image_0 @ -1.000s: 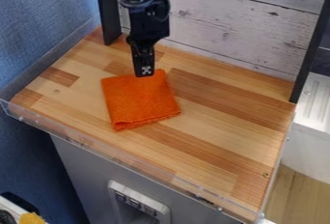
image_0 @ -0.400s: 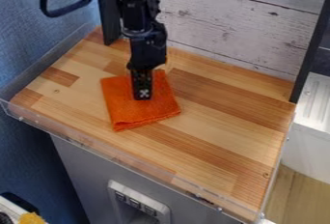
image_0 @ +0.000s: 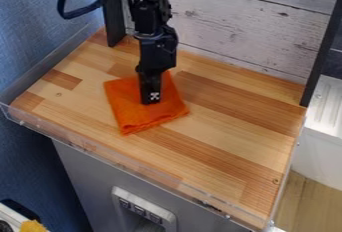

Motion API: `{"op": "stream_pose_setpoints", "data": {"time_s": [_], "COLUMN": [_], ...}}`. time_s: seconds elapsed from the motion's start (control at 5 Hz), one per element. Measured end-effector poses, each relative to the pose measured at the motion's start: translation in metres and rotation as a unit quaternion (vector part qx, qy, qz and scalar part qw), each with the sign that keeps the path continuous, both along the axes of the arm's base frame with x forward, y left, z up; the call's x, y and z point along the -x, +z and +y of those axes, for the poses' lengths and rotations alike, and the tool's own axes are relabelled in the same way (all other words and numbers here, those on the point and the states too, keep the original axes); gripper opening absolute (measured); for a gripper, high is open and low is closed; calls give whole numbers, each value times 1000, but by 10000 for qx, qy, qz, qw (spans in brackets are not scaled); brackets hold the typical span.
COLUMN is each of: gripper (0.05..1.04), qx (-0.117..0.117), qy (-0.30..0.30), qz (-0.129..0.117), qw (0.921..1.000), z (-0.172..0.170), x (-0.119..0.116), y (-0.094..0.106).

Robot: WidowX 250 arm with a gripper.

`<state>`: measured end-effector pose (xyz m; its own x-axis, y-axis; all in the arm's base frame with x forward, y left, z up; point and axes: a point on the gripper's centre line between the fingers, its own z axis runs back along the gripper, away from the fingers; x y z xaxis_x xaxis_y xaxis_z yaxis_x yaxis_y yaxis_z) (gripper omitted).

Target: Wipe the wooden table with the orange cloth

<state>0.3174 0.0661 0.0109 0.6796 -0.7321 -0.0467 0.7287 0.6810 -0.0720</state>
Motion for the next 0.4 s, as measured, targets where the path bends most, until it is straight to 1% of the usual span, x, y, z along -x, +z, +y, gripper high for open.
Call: {"op": "stream_pose_setpoints", "data": {"time_s": [0.2, 0.4], "gripper": [59, 59], "qx": [-189, -380], "qy": [574, 1290], "qz": [-11, -39], "qw": [9982, 9909], "z": [6, 15], "x": [-6, -8], "y": [-2, -2]}}
